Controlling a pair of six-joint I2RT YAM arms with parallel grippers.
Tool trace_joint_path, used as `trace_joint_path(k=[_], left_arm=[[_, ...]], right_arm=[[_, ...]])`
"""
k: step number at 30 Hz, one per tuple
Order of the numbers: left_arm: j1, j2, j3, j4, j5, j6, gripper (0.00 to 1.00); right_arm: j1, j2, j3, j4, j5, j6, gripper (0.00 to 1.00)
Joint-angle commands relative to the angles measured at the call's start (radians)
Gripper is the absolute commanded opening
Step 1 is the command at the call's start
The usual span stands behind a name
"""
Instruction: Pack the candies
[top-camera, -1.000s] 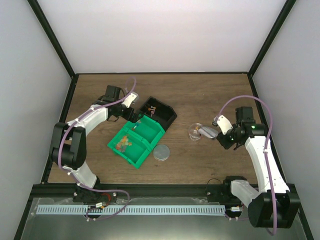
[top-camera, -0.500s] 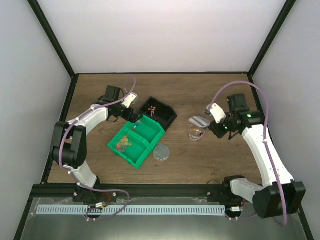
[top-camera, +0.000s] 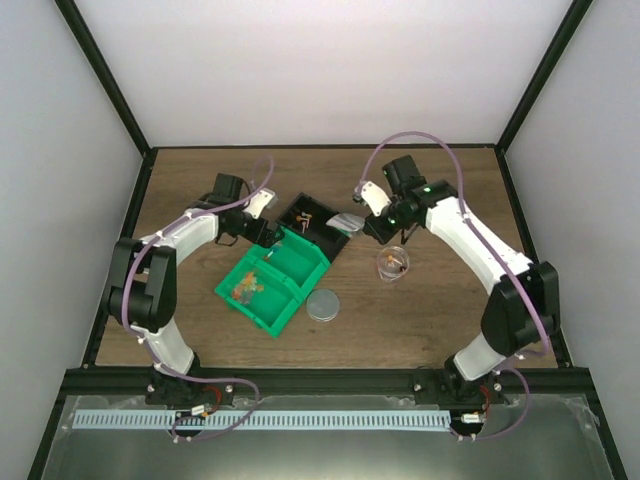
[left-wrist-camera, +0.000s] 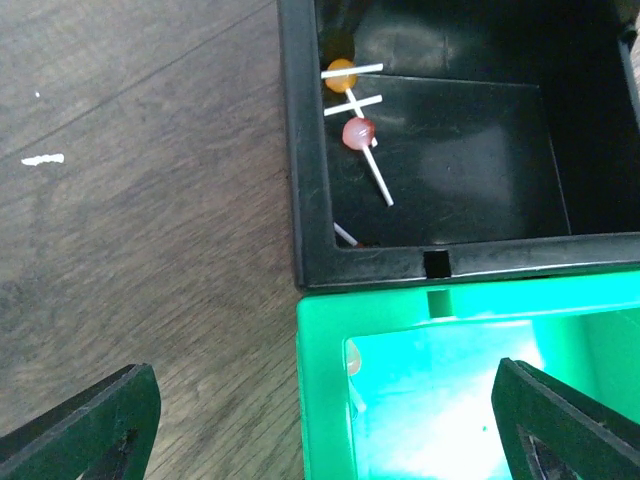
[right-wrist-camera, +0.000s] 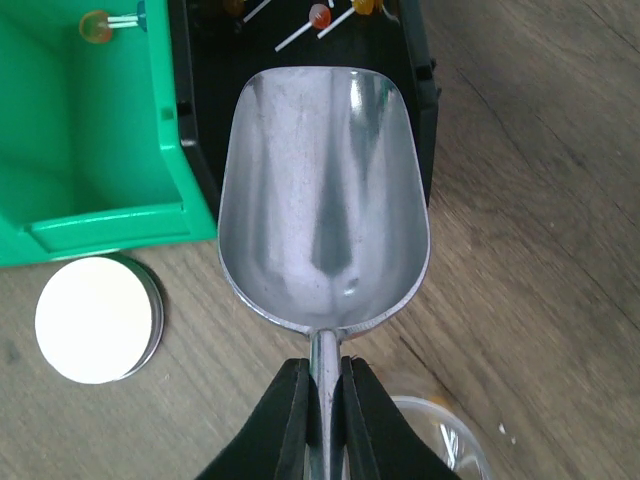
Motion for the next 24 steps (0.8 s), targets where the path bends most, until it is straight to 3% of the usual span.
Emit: trace_joint_path(k=[1, 8, 24], left_arm=[[0.003, 0.025, 0.029, -0.022, -0.012, 0.004, 0.92], [0.003, 0.044, 0.036, -0.029, -0.003, 0.005, 0.91], [0.003, 0.109, 0.079, -0.041, 0.043, 0.024, 0.85]], right_arm=[[0.027, 0.045, 0.087, 0.043, 0.001, -0.008, 0.01], [0.085, 0.131, 0.088, 0.044, 0.05, -0.033, 0.01], [0.129, 0.386, 0.278, -0.051, 0.168, -0.02, 0.01]])
